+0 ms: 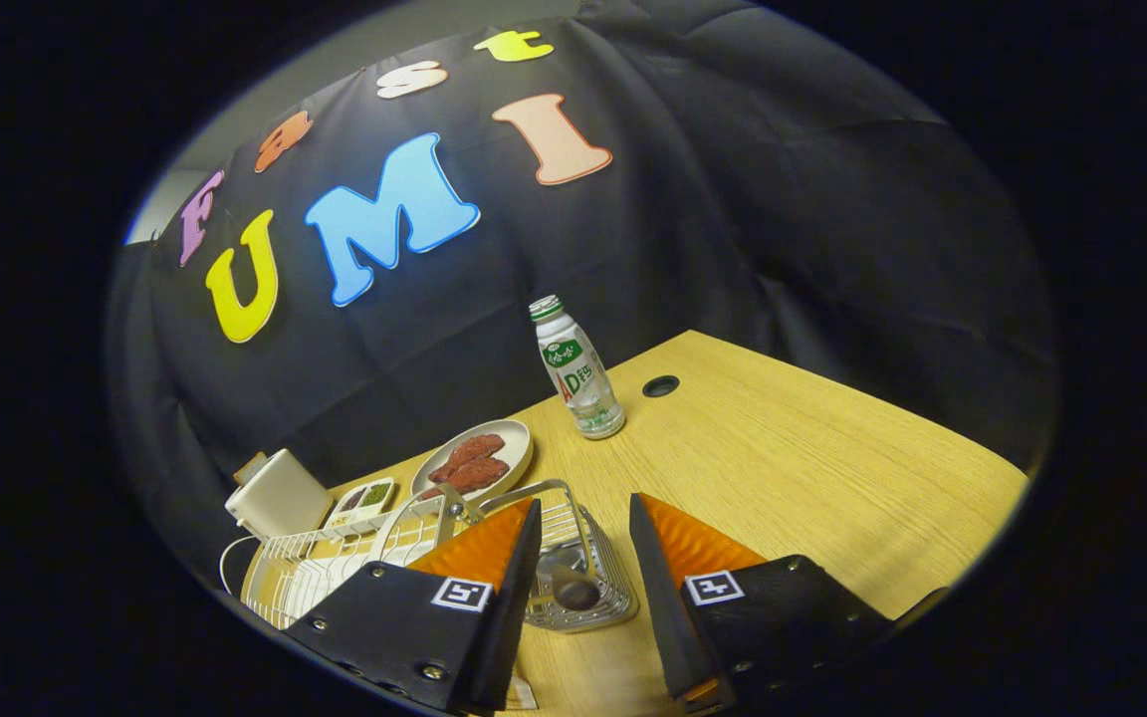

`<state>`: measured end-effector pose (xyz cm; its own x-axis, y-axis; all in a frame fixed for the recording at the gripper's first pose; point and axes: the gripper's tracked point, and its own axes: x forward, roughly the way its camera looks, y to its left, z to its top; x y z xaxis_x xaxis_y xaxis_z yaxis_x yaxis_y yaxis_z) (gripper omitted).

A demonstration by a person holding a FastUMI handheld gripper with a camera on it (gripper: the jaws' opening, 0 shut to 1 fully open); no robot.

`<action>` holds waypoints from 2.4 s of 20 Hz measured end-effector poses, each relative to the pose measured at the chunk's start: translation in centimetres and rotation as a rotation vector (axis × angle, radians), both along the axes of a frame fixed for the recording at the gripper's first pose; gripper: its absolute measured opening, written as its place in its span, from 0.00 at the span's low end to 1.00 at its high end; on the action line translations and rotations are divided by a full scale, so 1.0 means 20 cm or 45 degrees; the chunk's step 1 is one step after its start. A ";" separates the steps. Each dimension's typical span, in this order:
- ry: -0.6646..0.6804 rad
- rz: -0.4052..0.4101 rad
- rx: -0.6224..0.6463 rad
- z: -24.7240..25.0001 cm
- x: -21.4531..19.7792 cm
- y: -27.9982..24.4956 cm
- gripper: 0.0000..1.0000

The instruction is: Take the plate from the dish rack, then take the spoon from the basket and place it into the plate.

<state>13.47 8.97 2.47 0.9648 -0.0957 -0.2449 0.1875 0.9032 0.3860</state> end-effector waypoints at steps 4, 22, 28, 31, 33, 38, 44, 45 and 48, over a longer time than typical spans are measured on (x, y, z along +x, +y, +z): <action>-0.041 -0.026 -0.025 0.01 0.05 -0.01 0.35; -0.165 0.061 -0.059 0.35 0.26 -0.01 0.18; -0.233 0.106 -0.114 0.66 0.21 0.03 0.18; -0.278 0.167 -0.145 0.87 0.14 0.12 0.18; -0.310 0.234 -0.167 1.00 0.07 0.23 0.17; -0.342 0.455 -0.182 1.15 -0.15 0.64 0.17; -0.295 0.738 -0.209 1.02 -0.49 1.15 0.18; -0.272 0.784 -0.211 0.96 -0.54 1.23 0.17; -0.197 0.886 -0.221 0.77 -0.65 1.41 0.18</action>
<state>0.44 37.10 17.84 0.8386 0.5269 -0.1380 -0.4970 0.8439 0.2017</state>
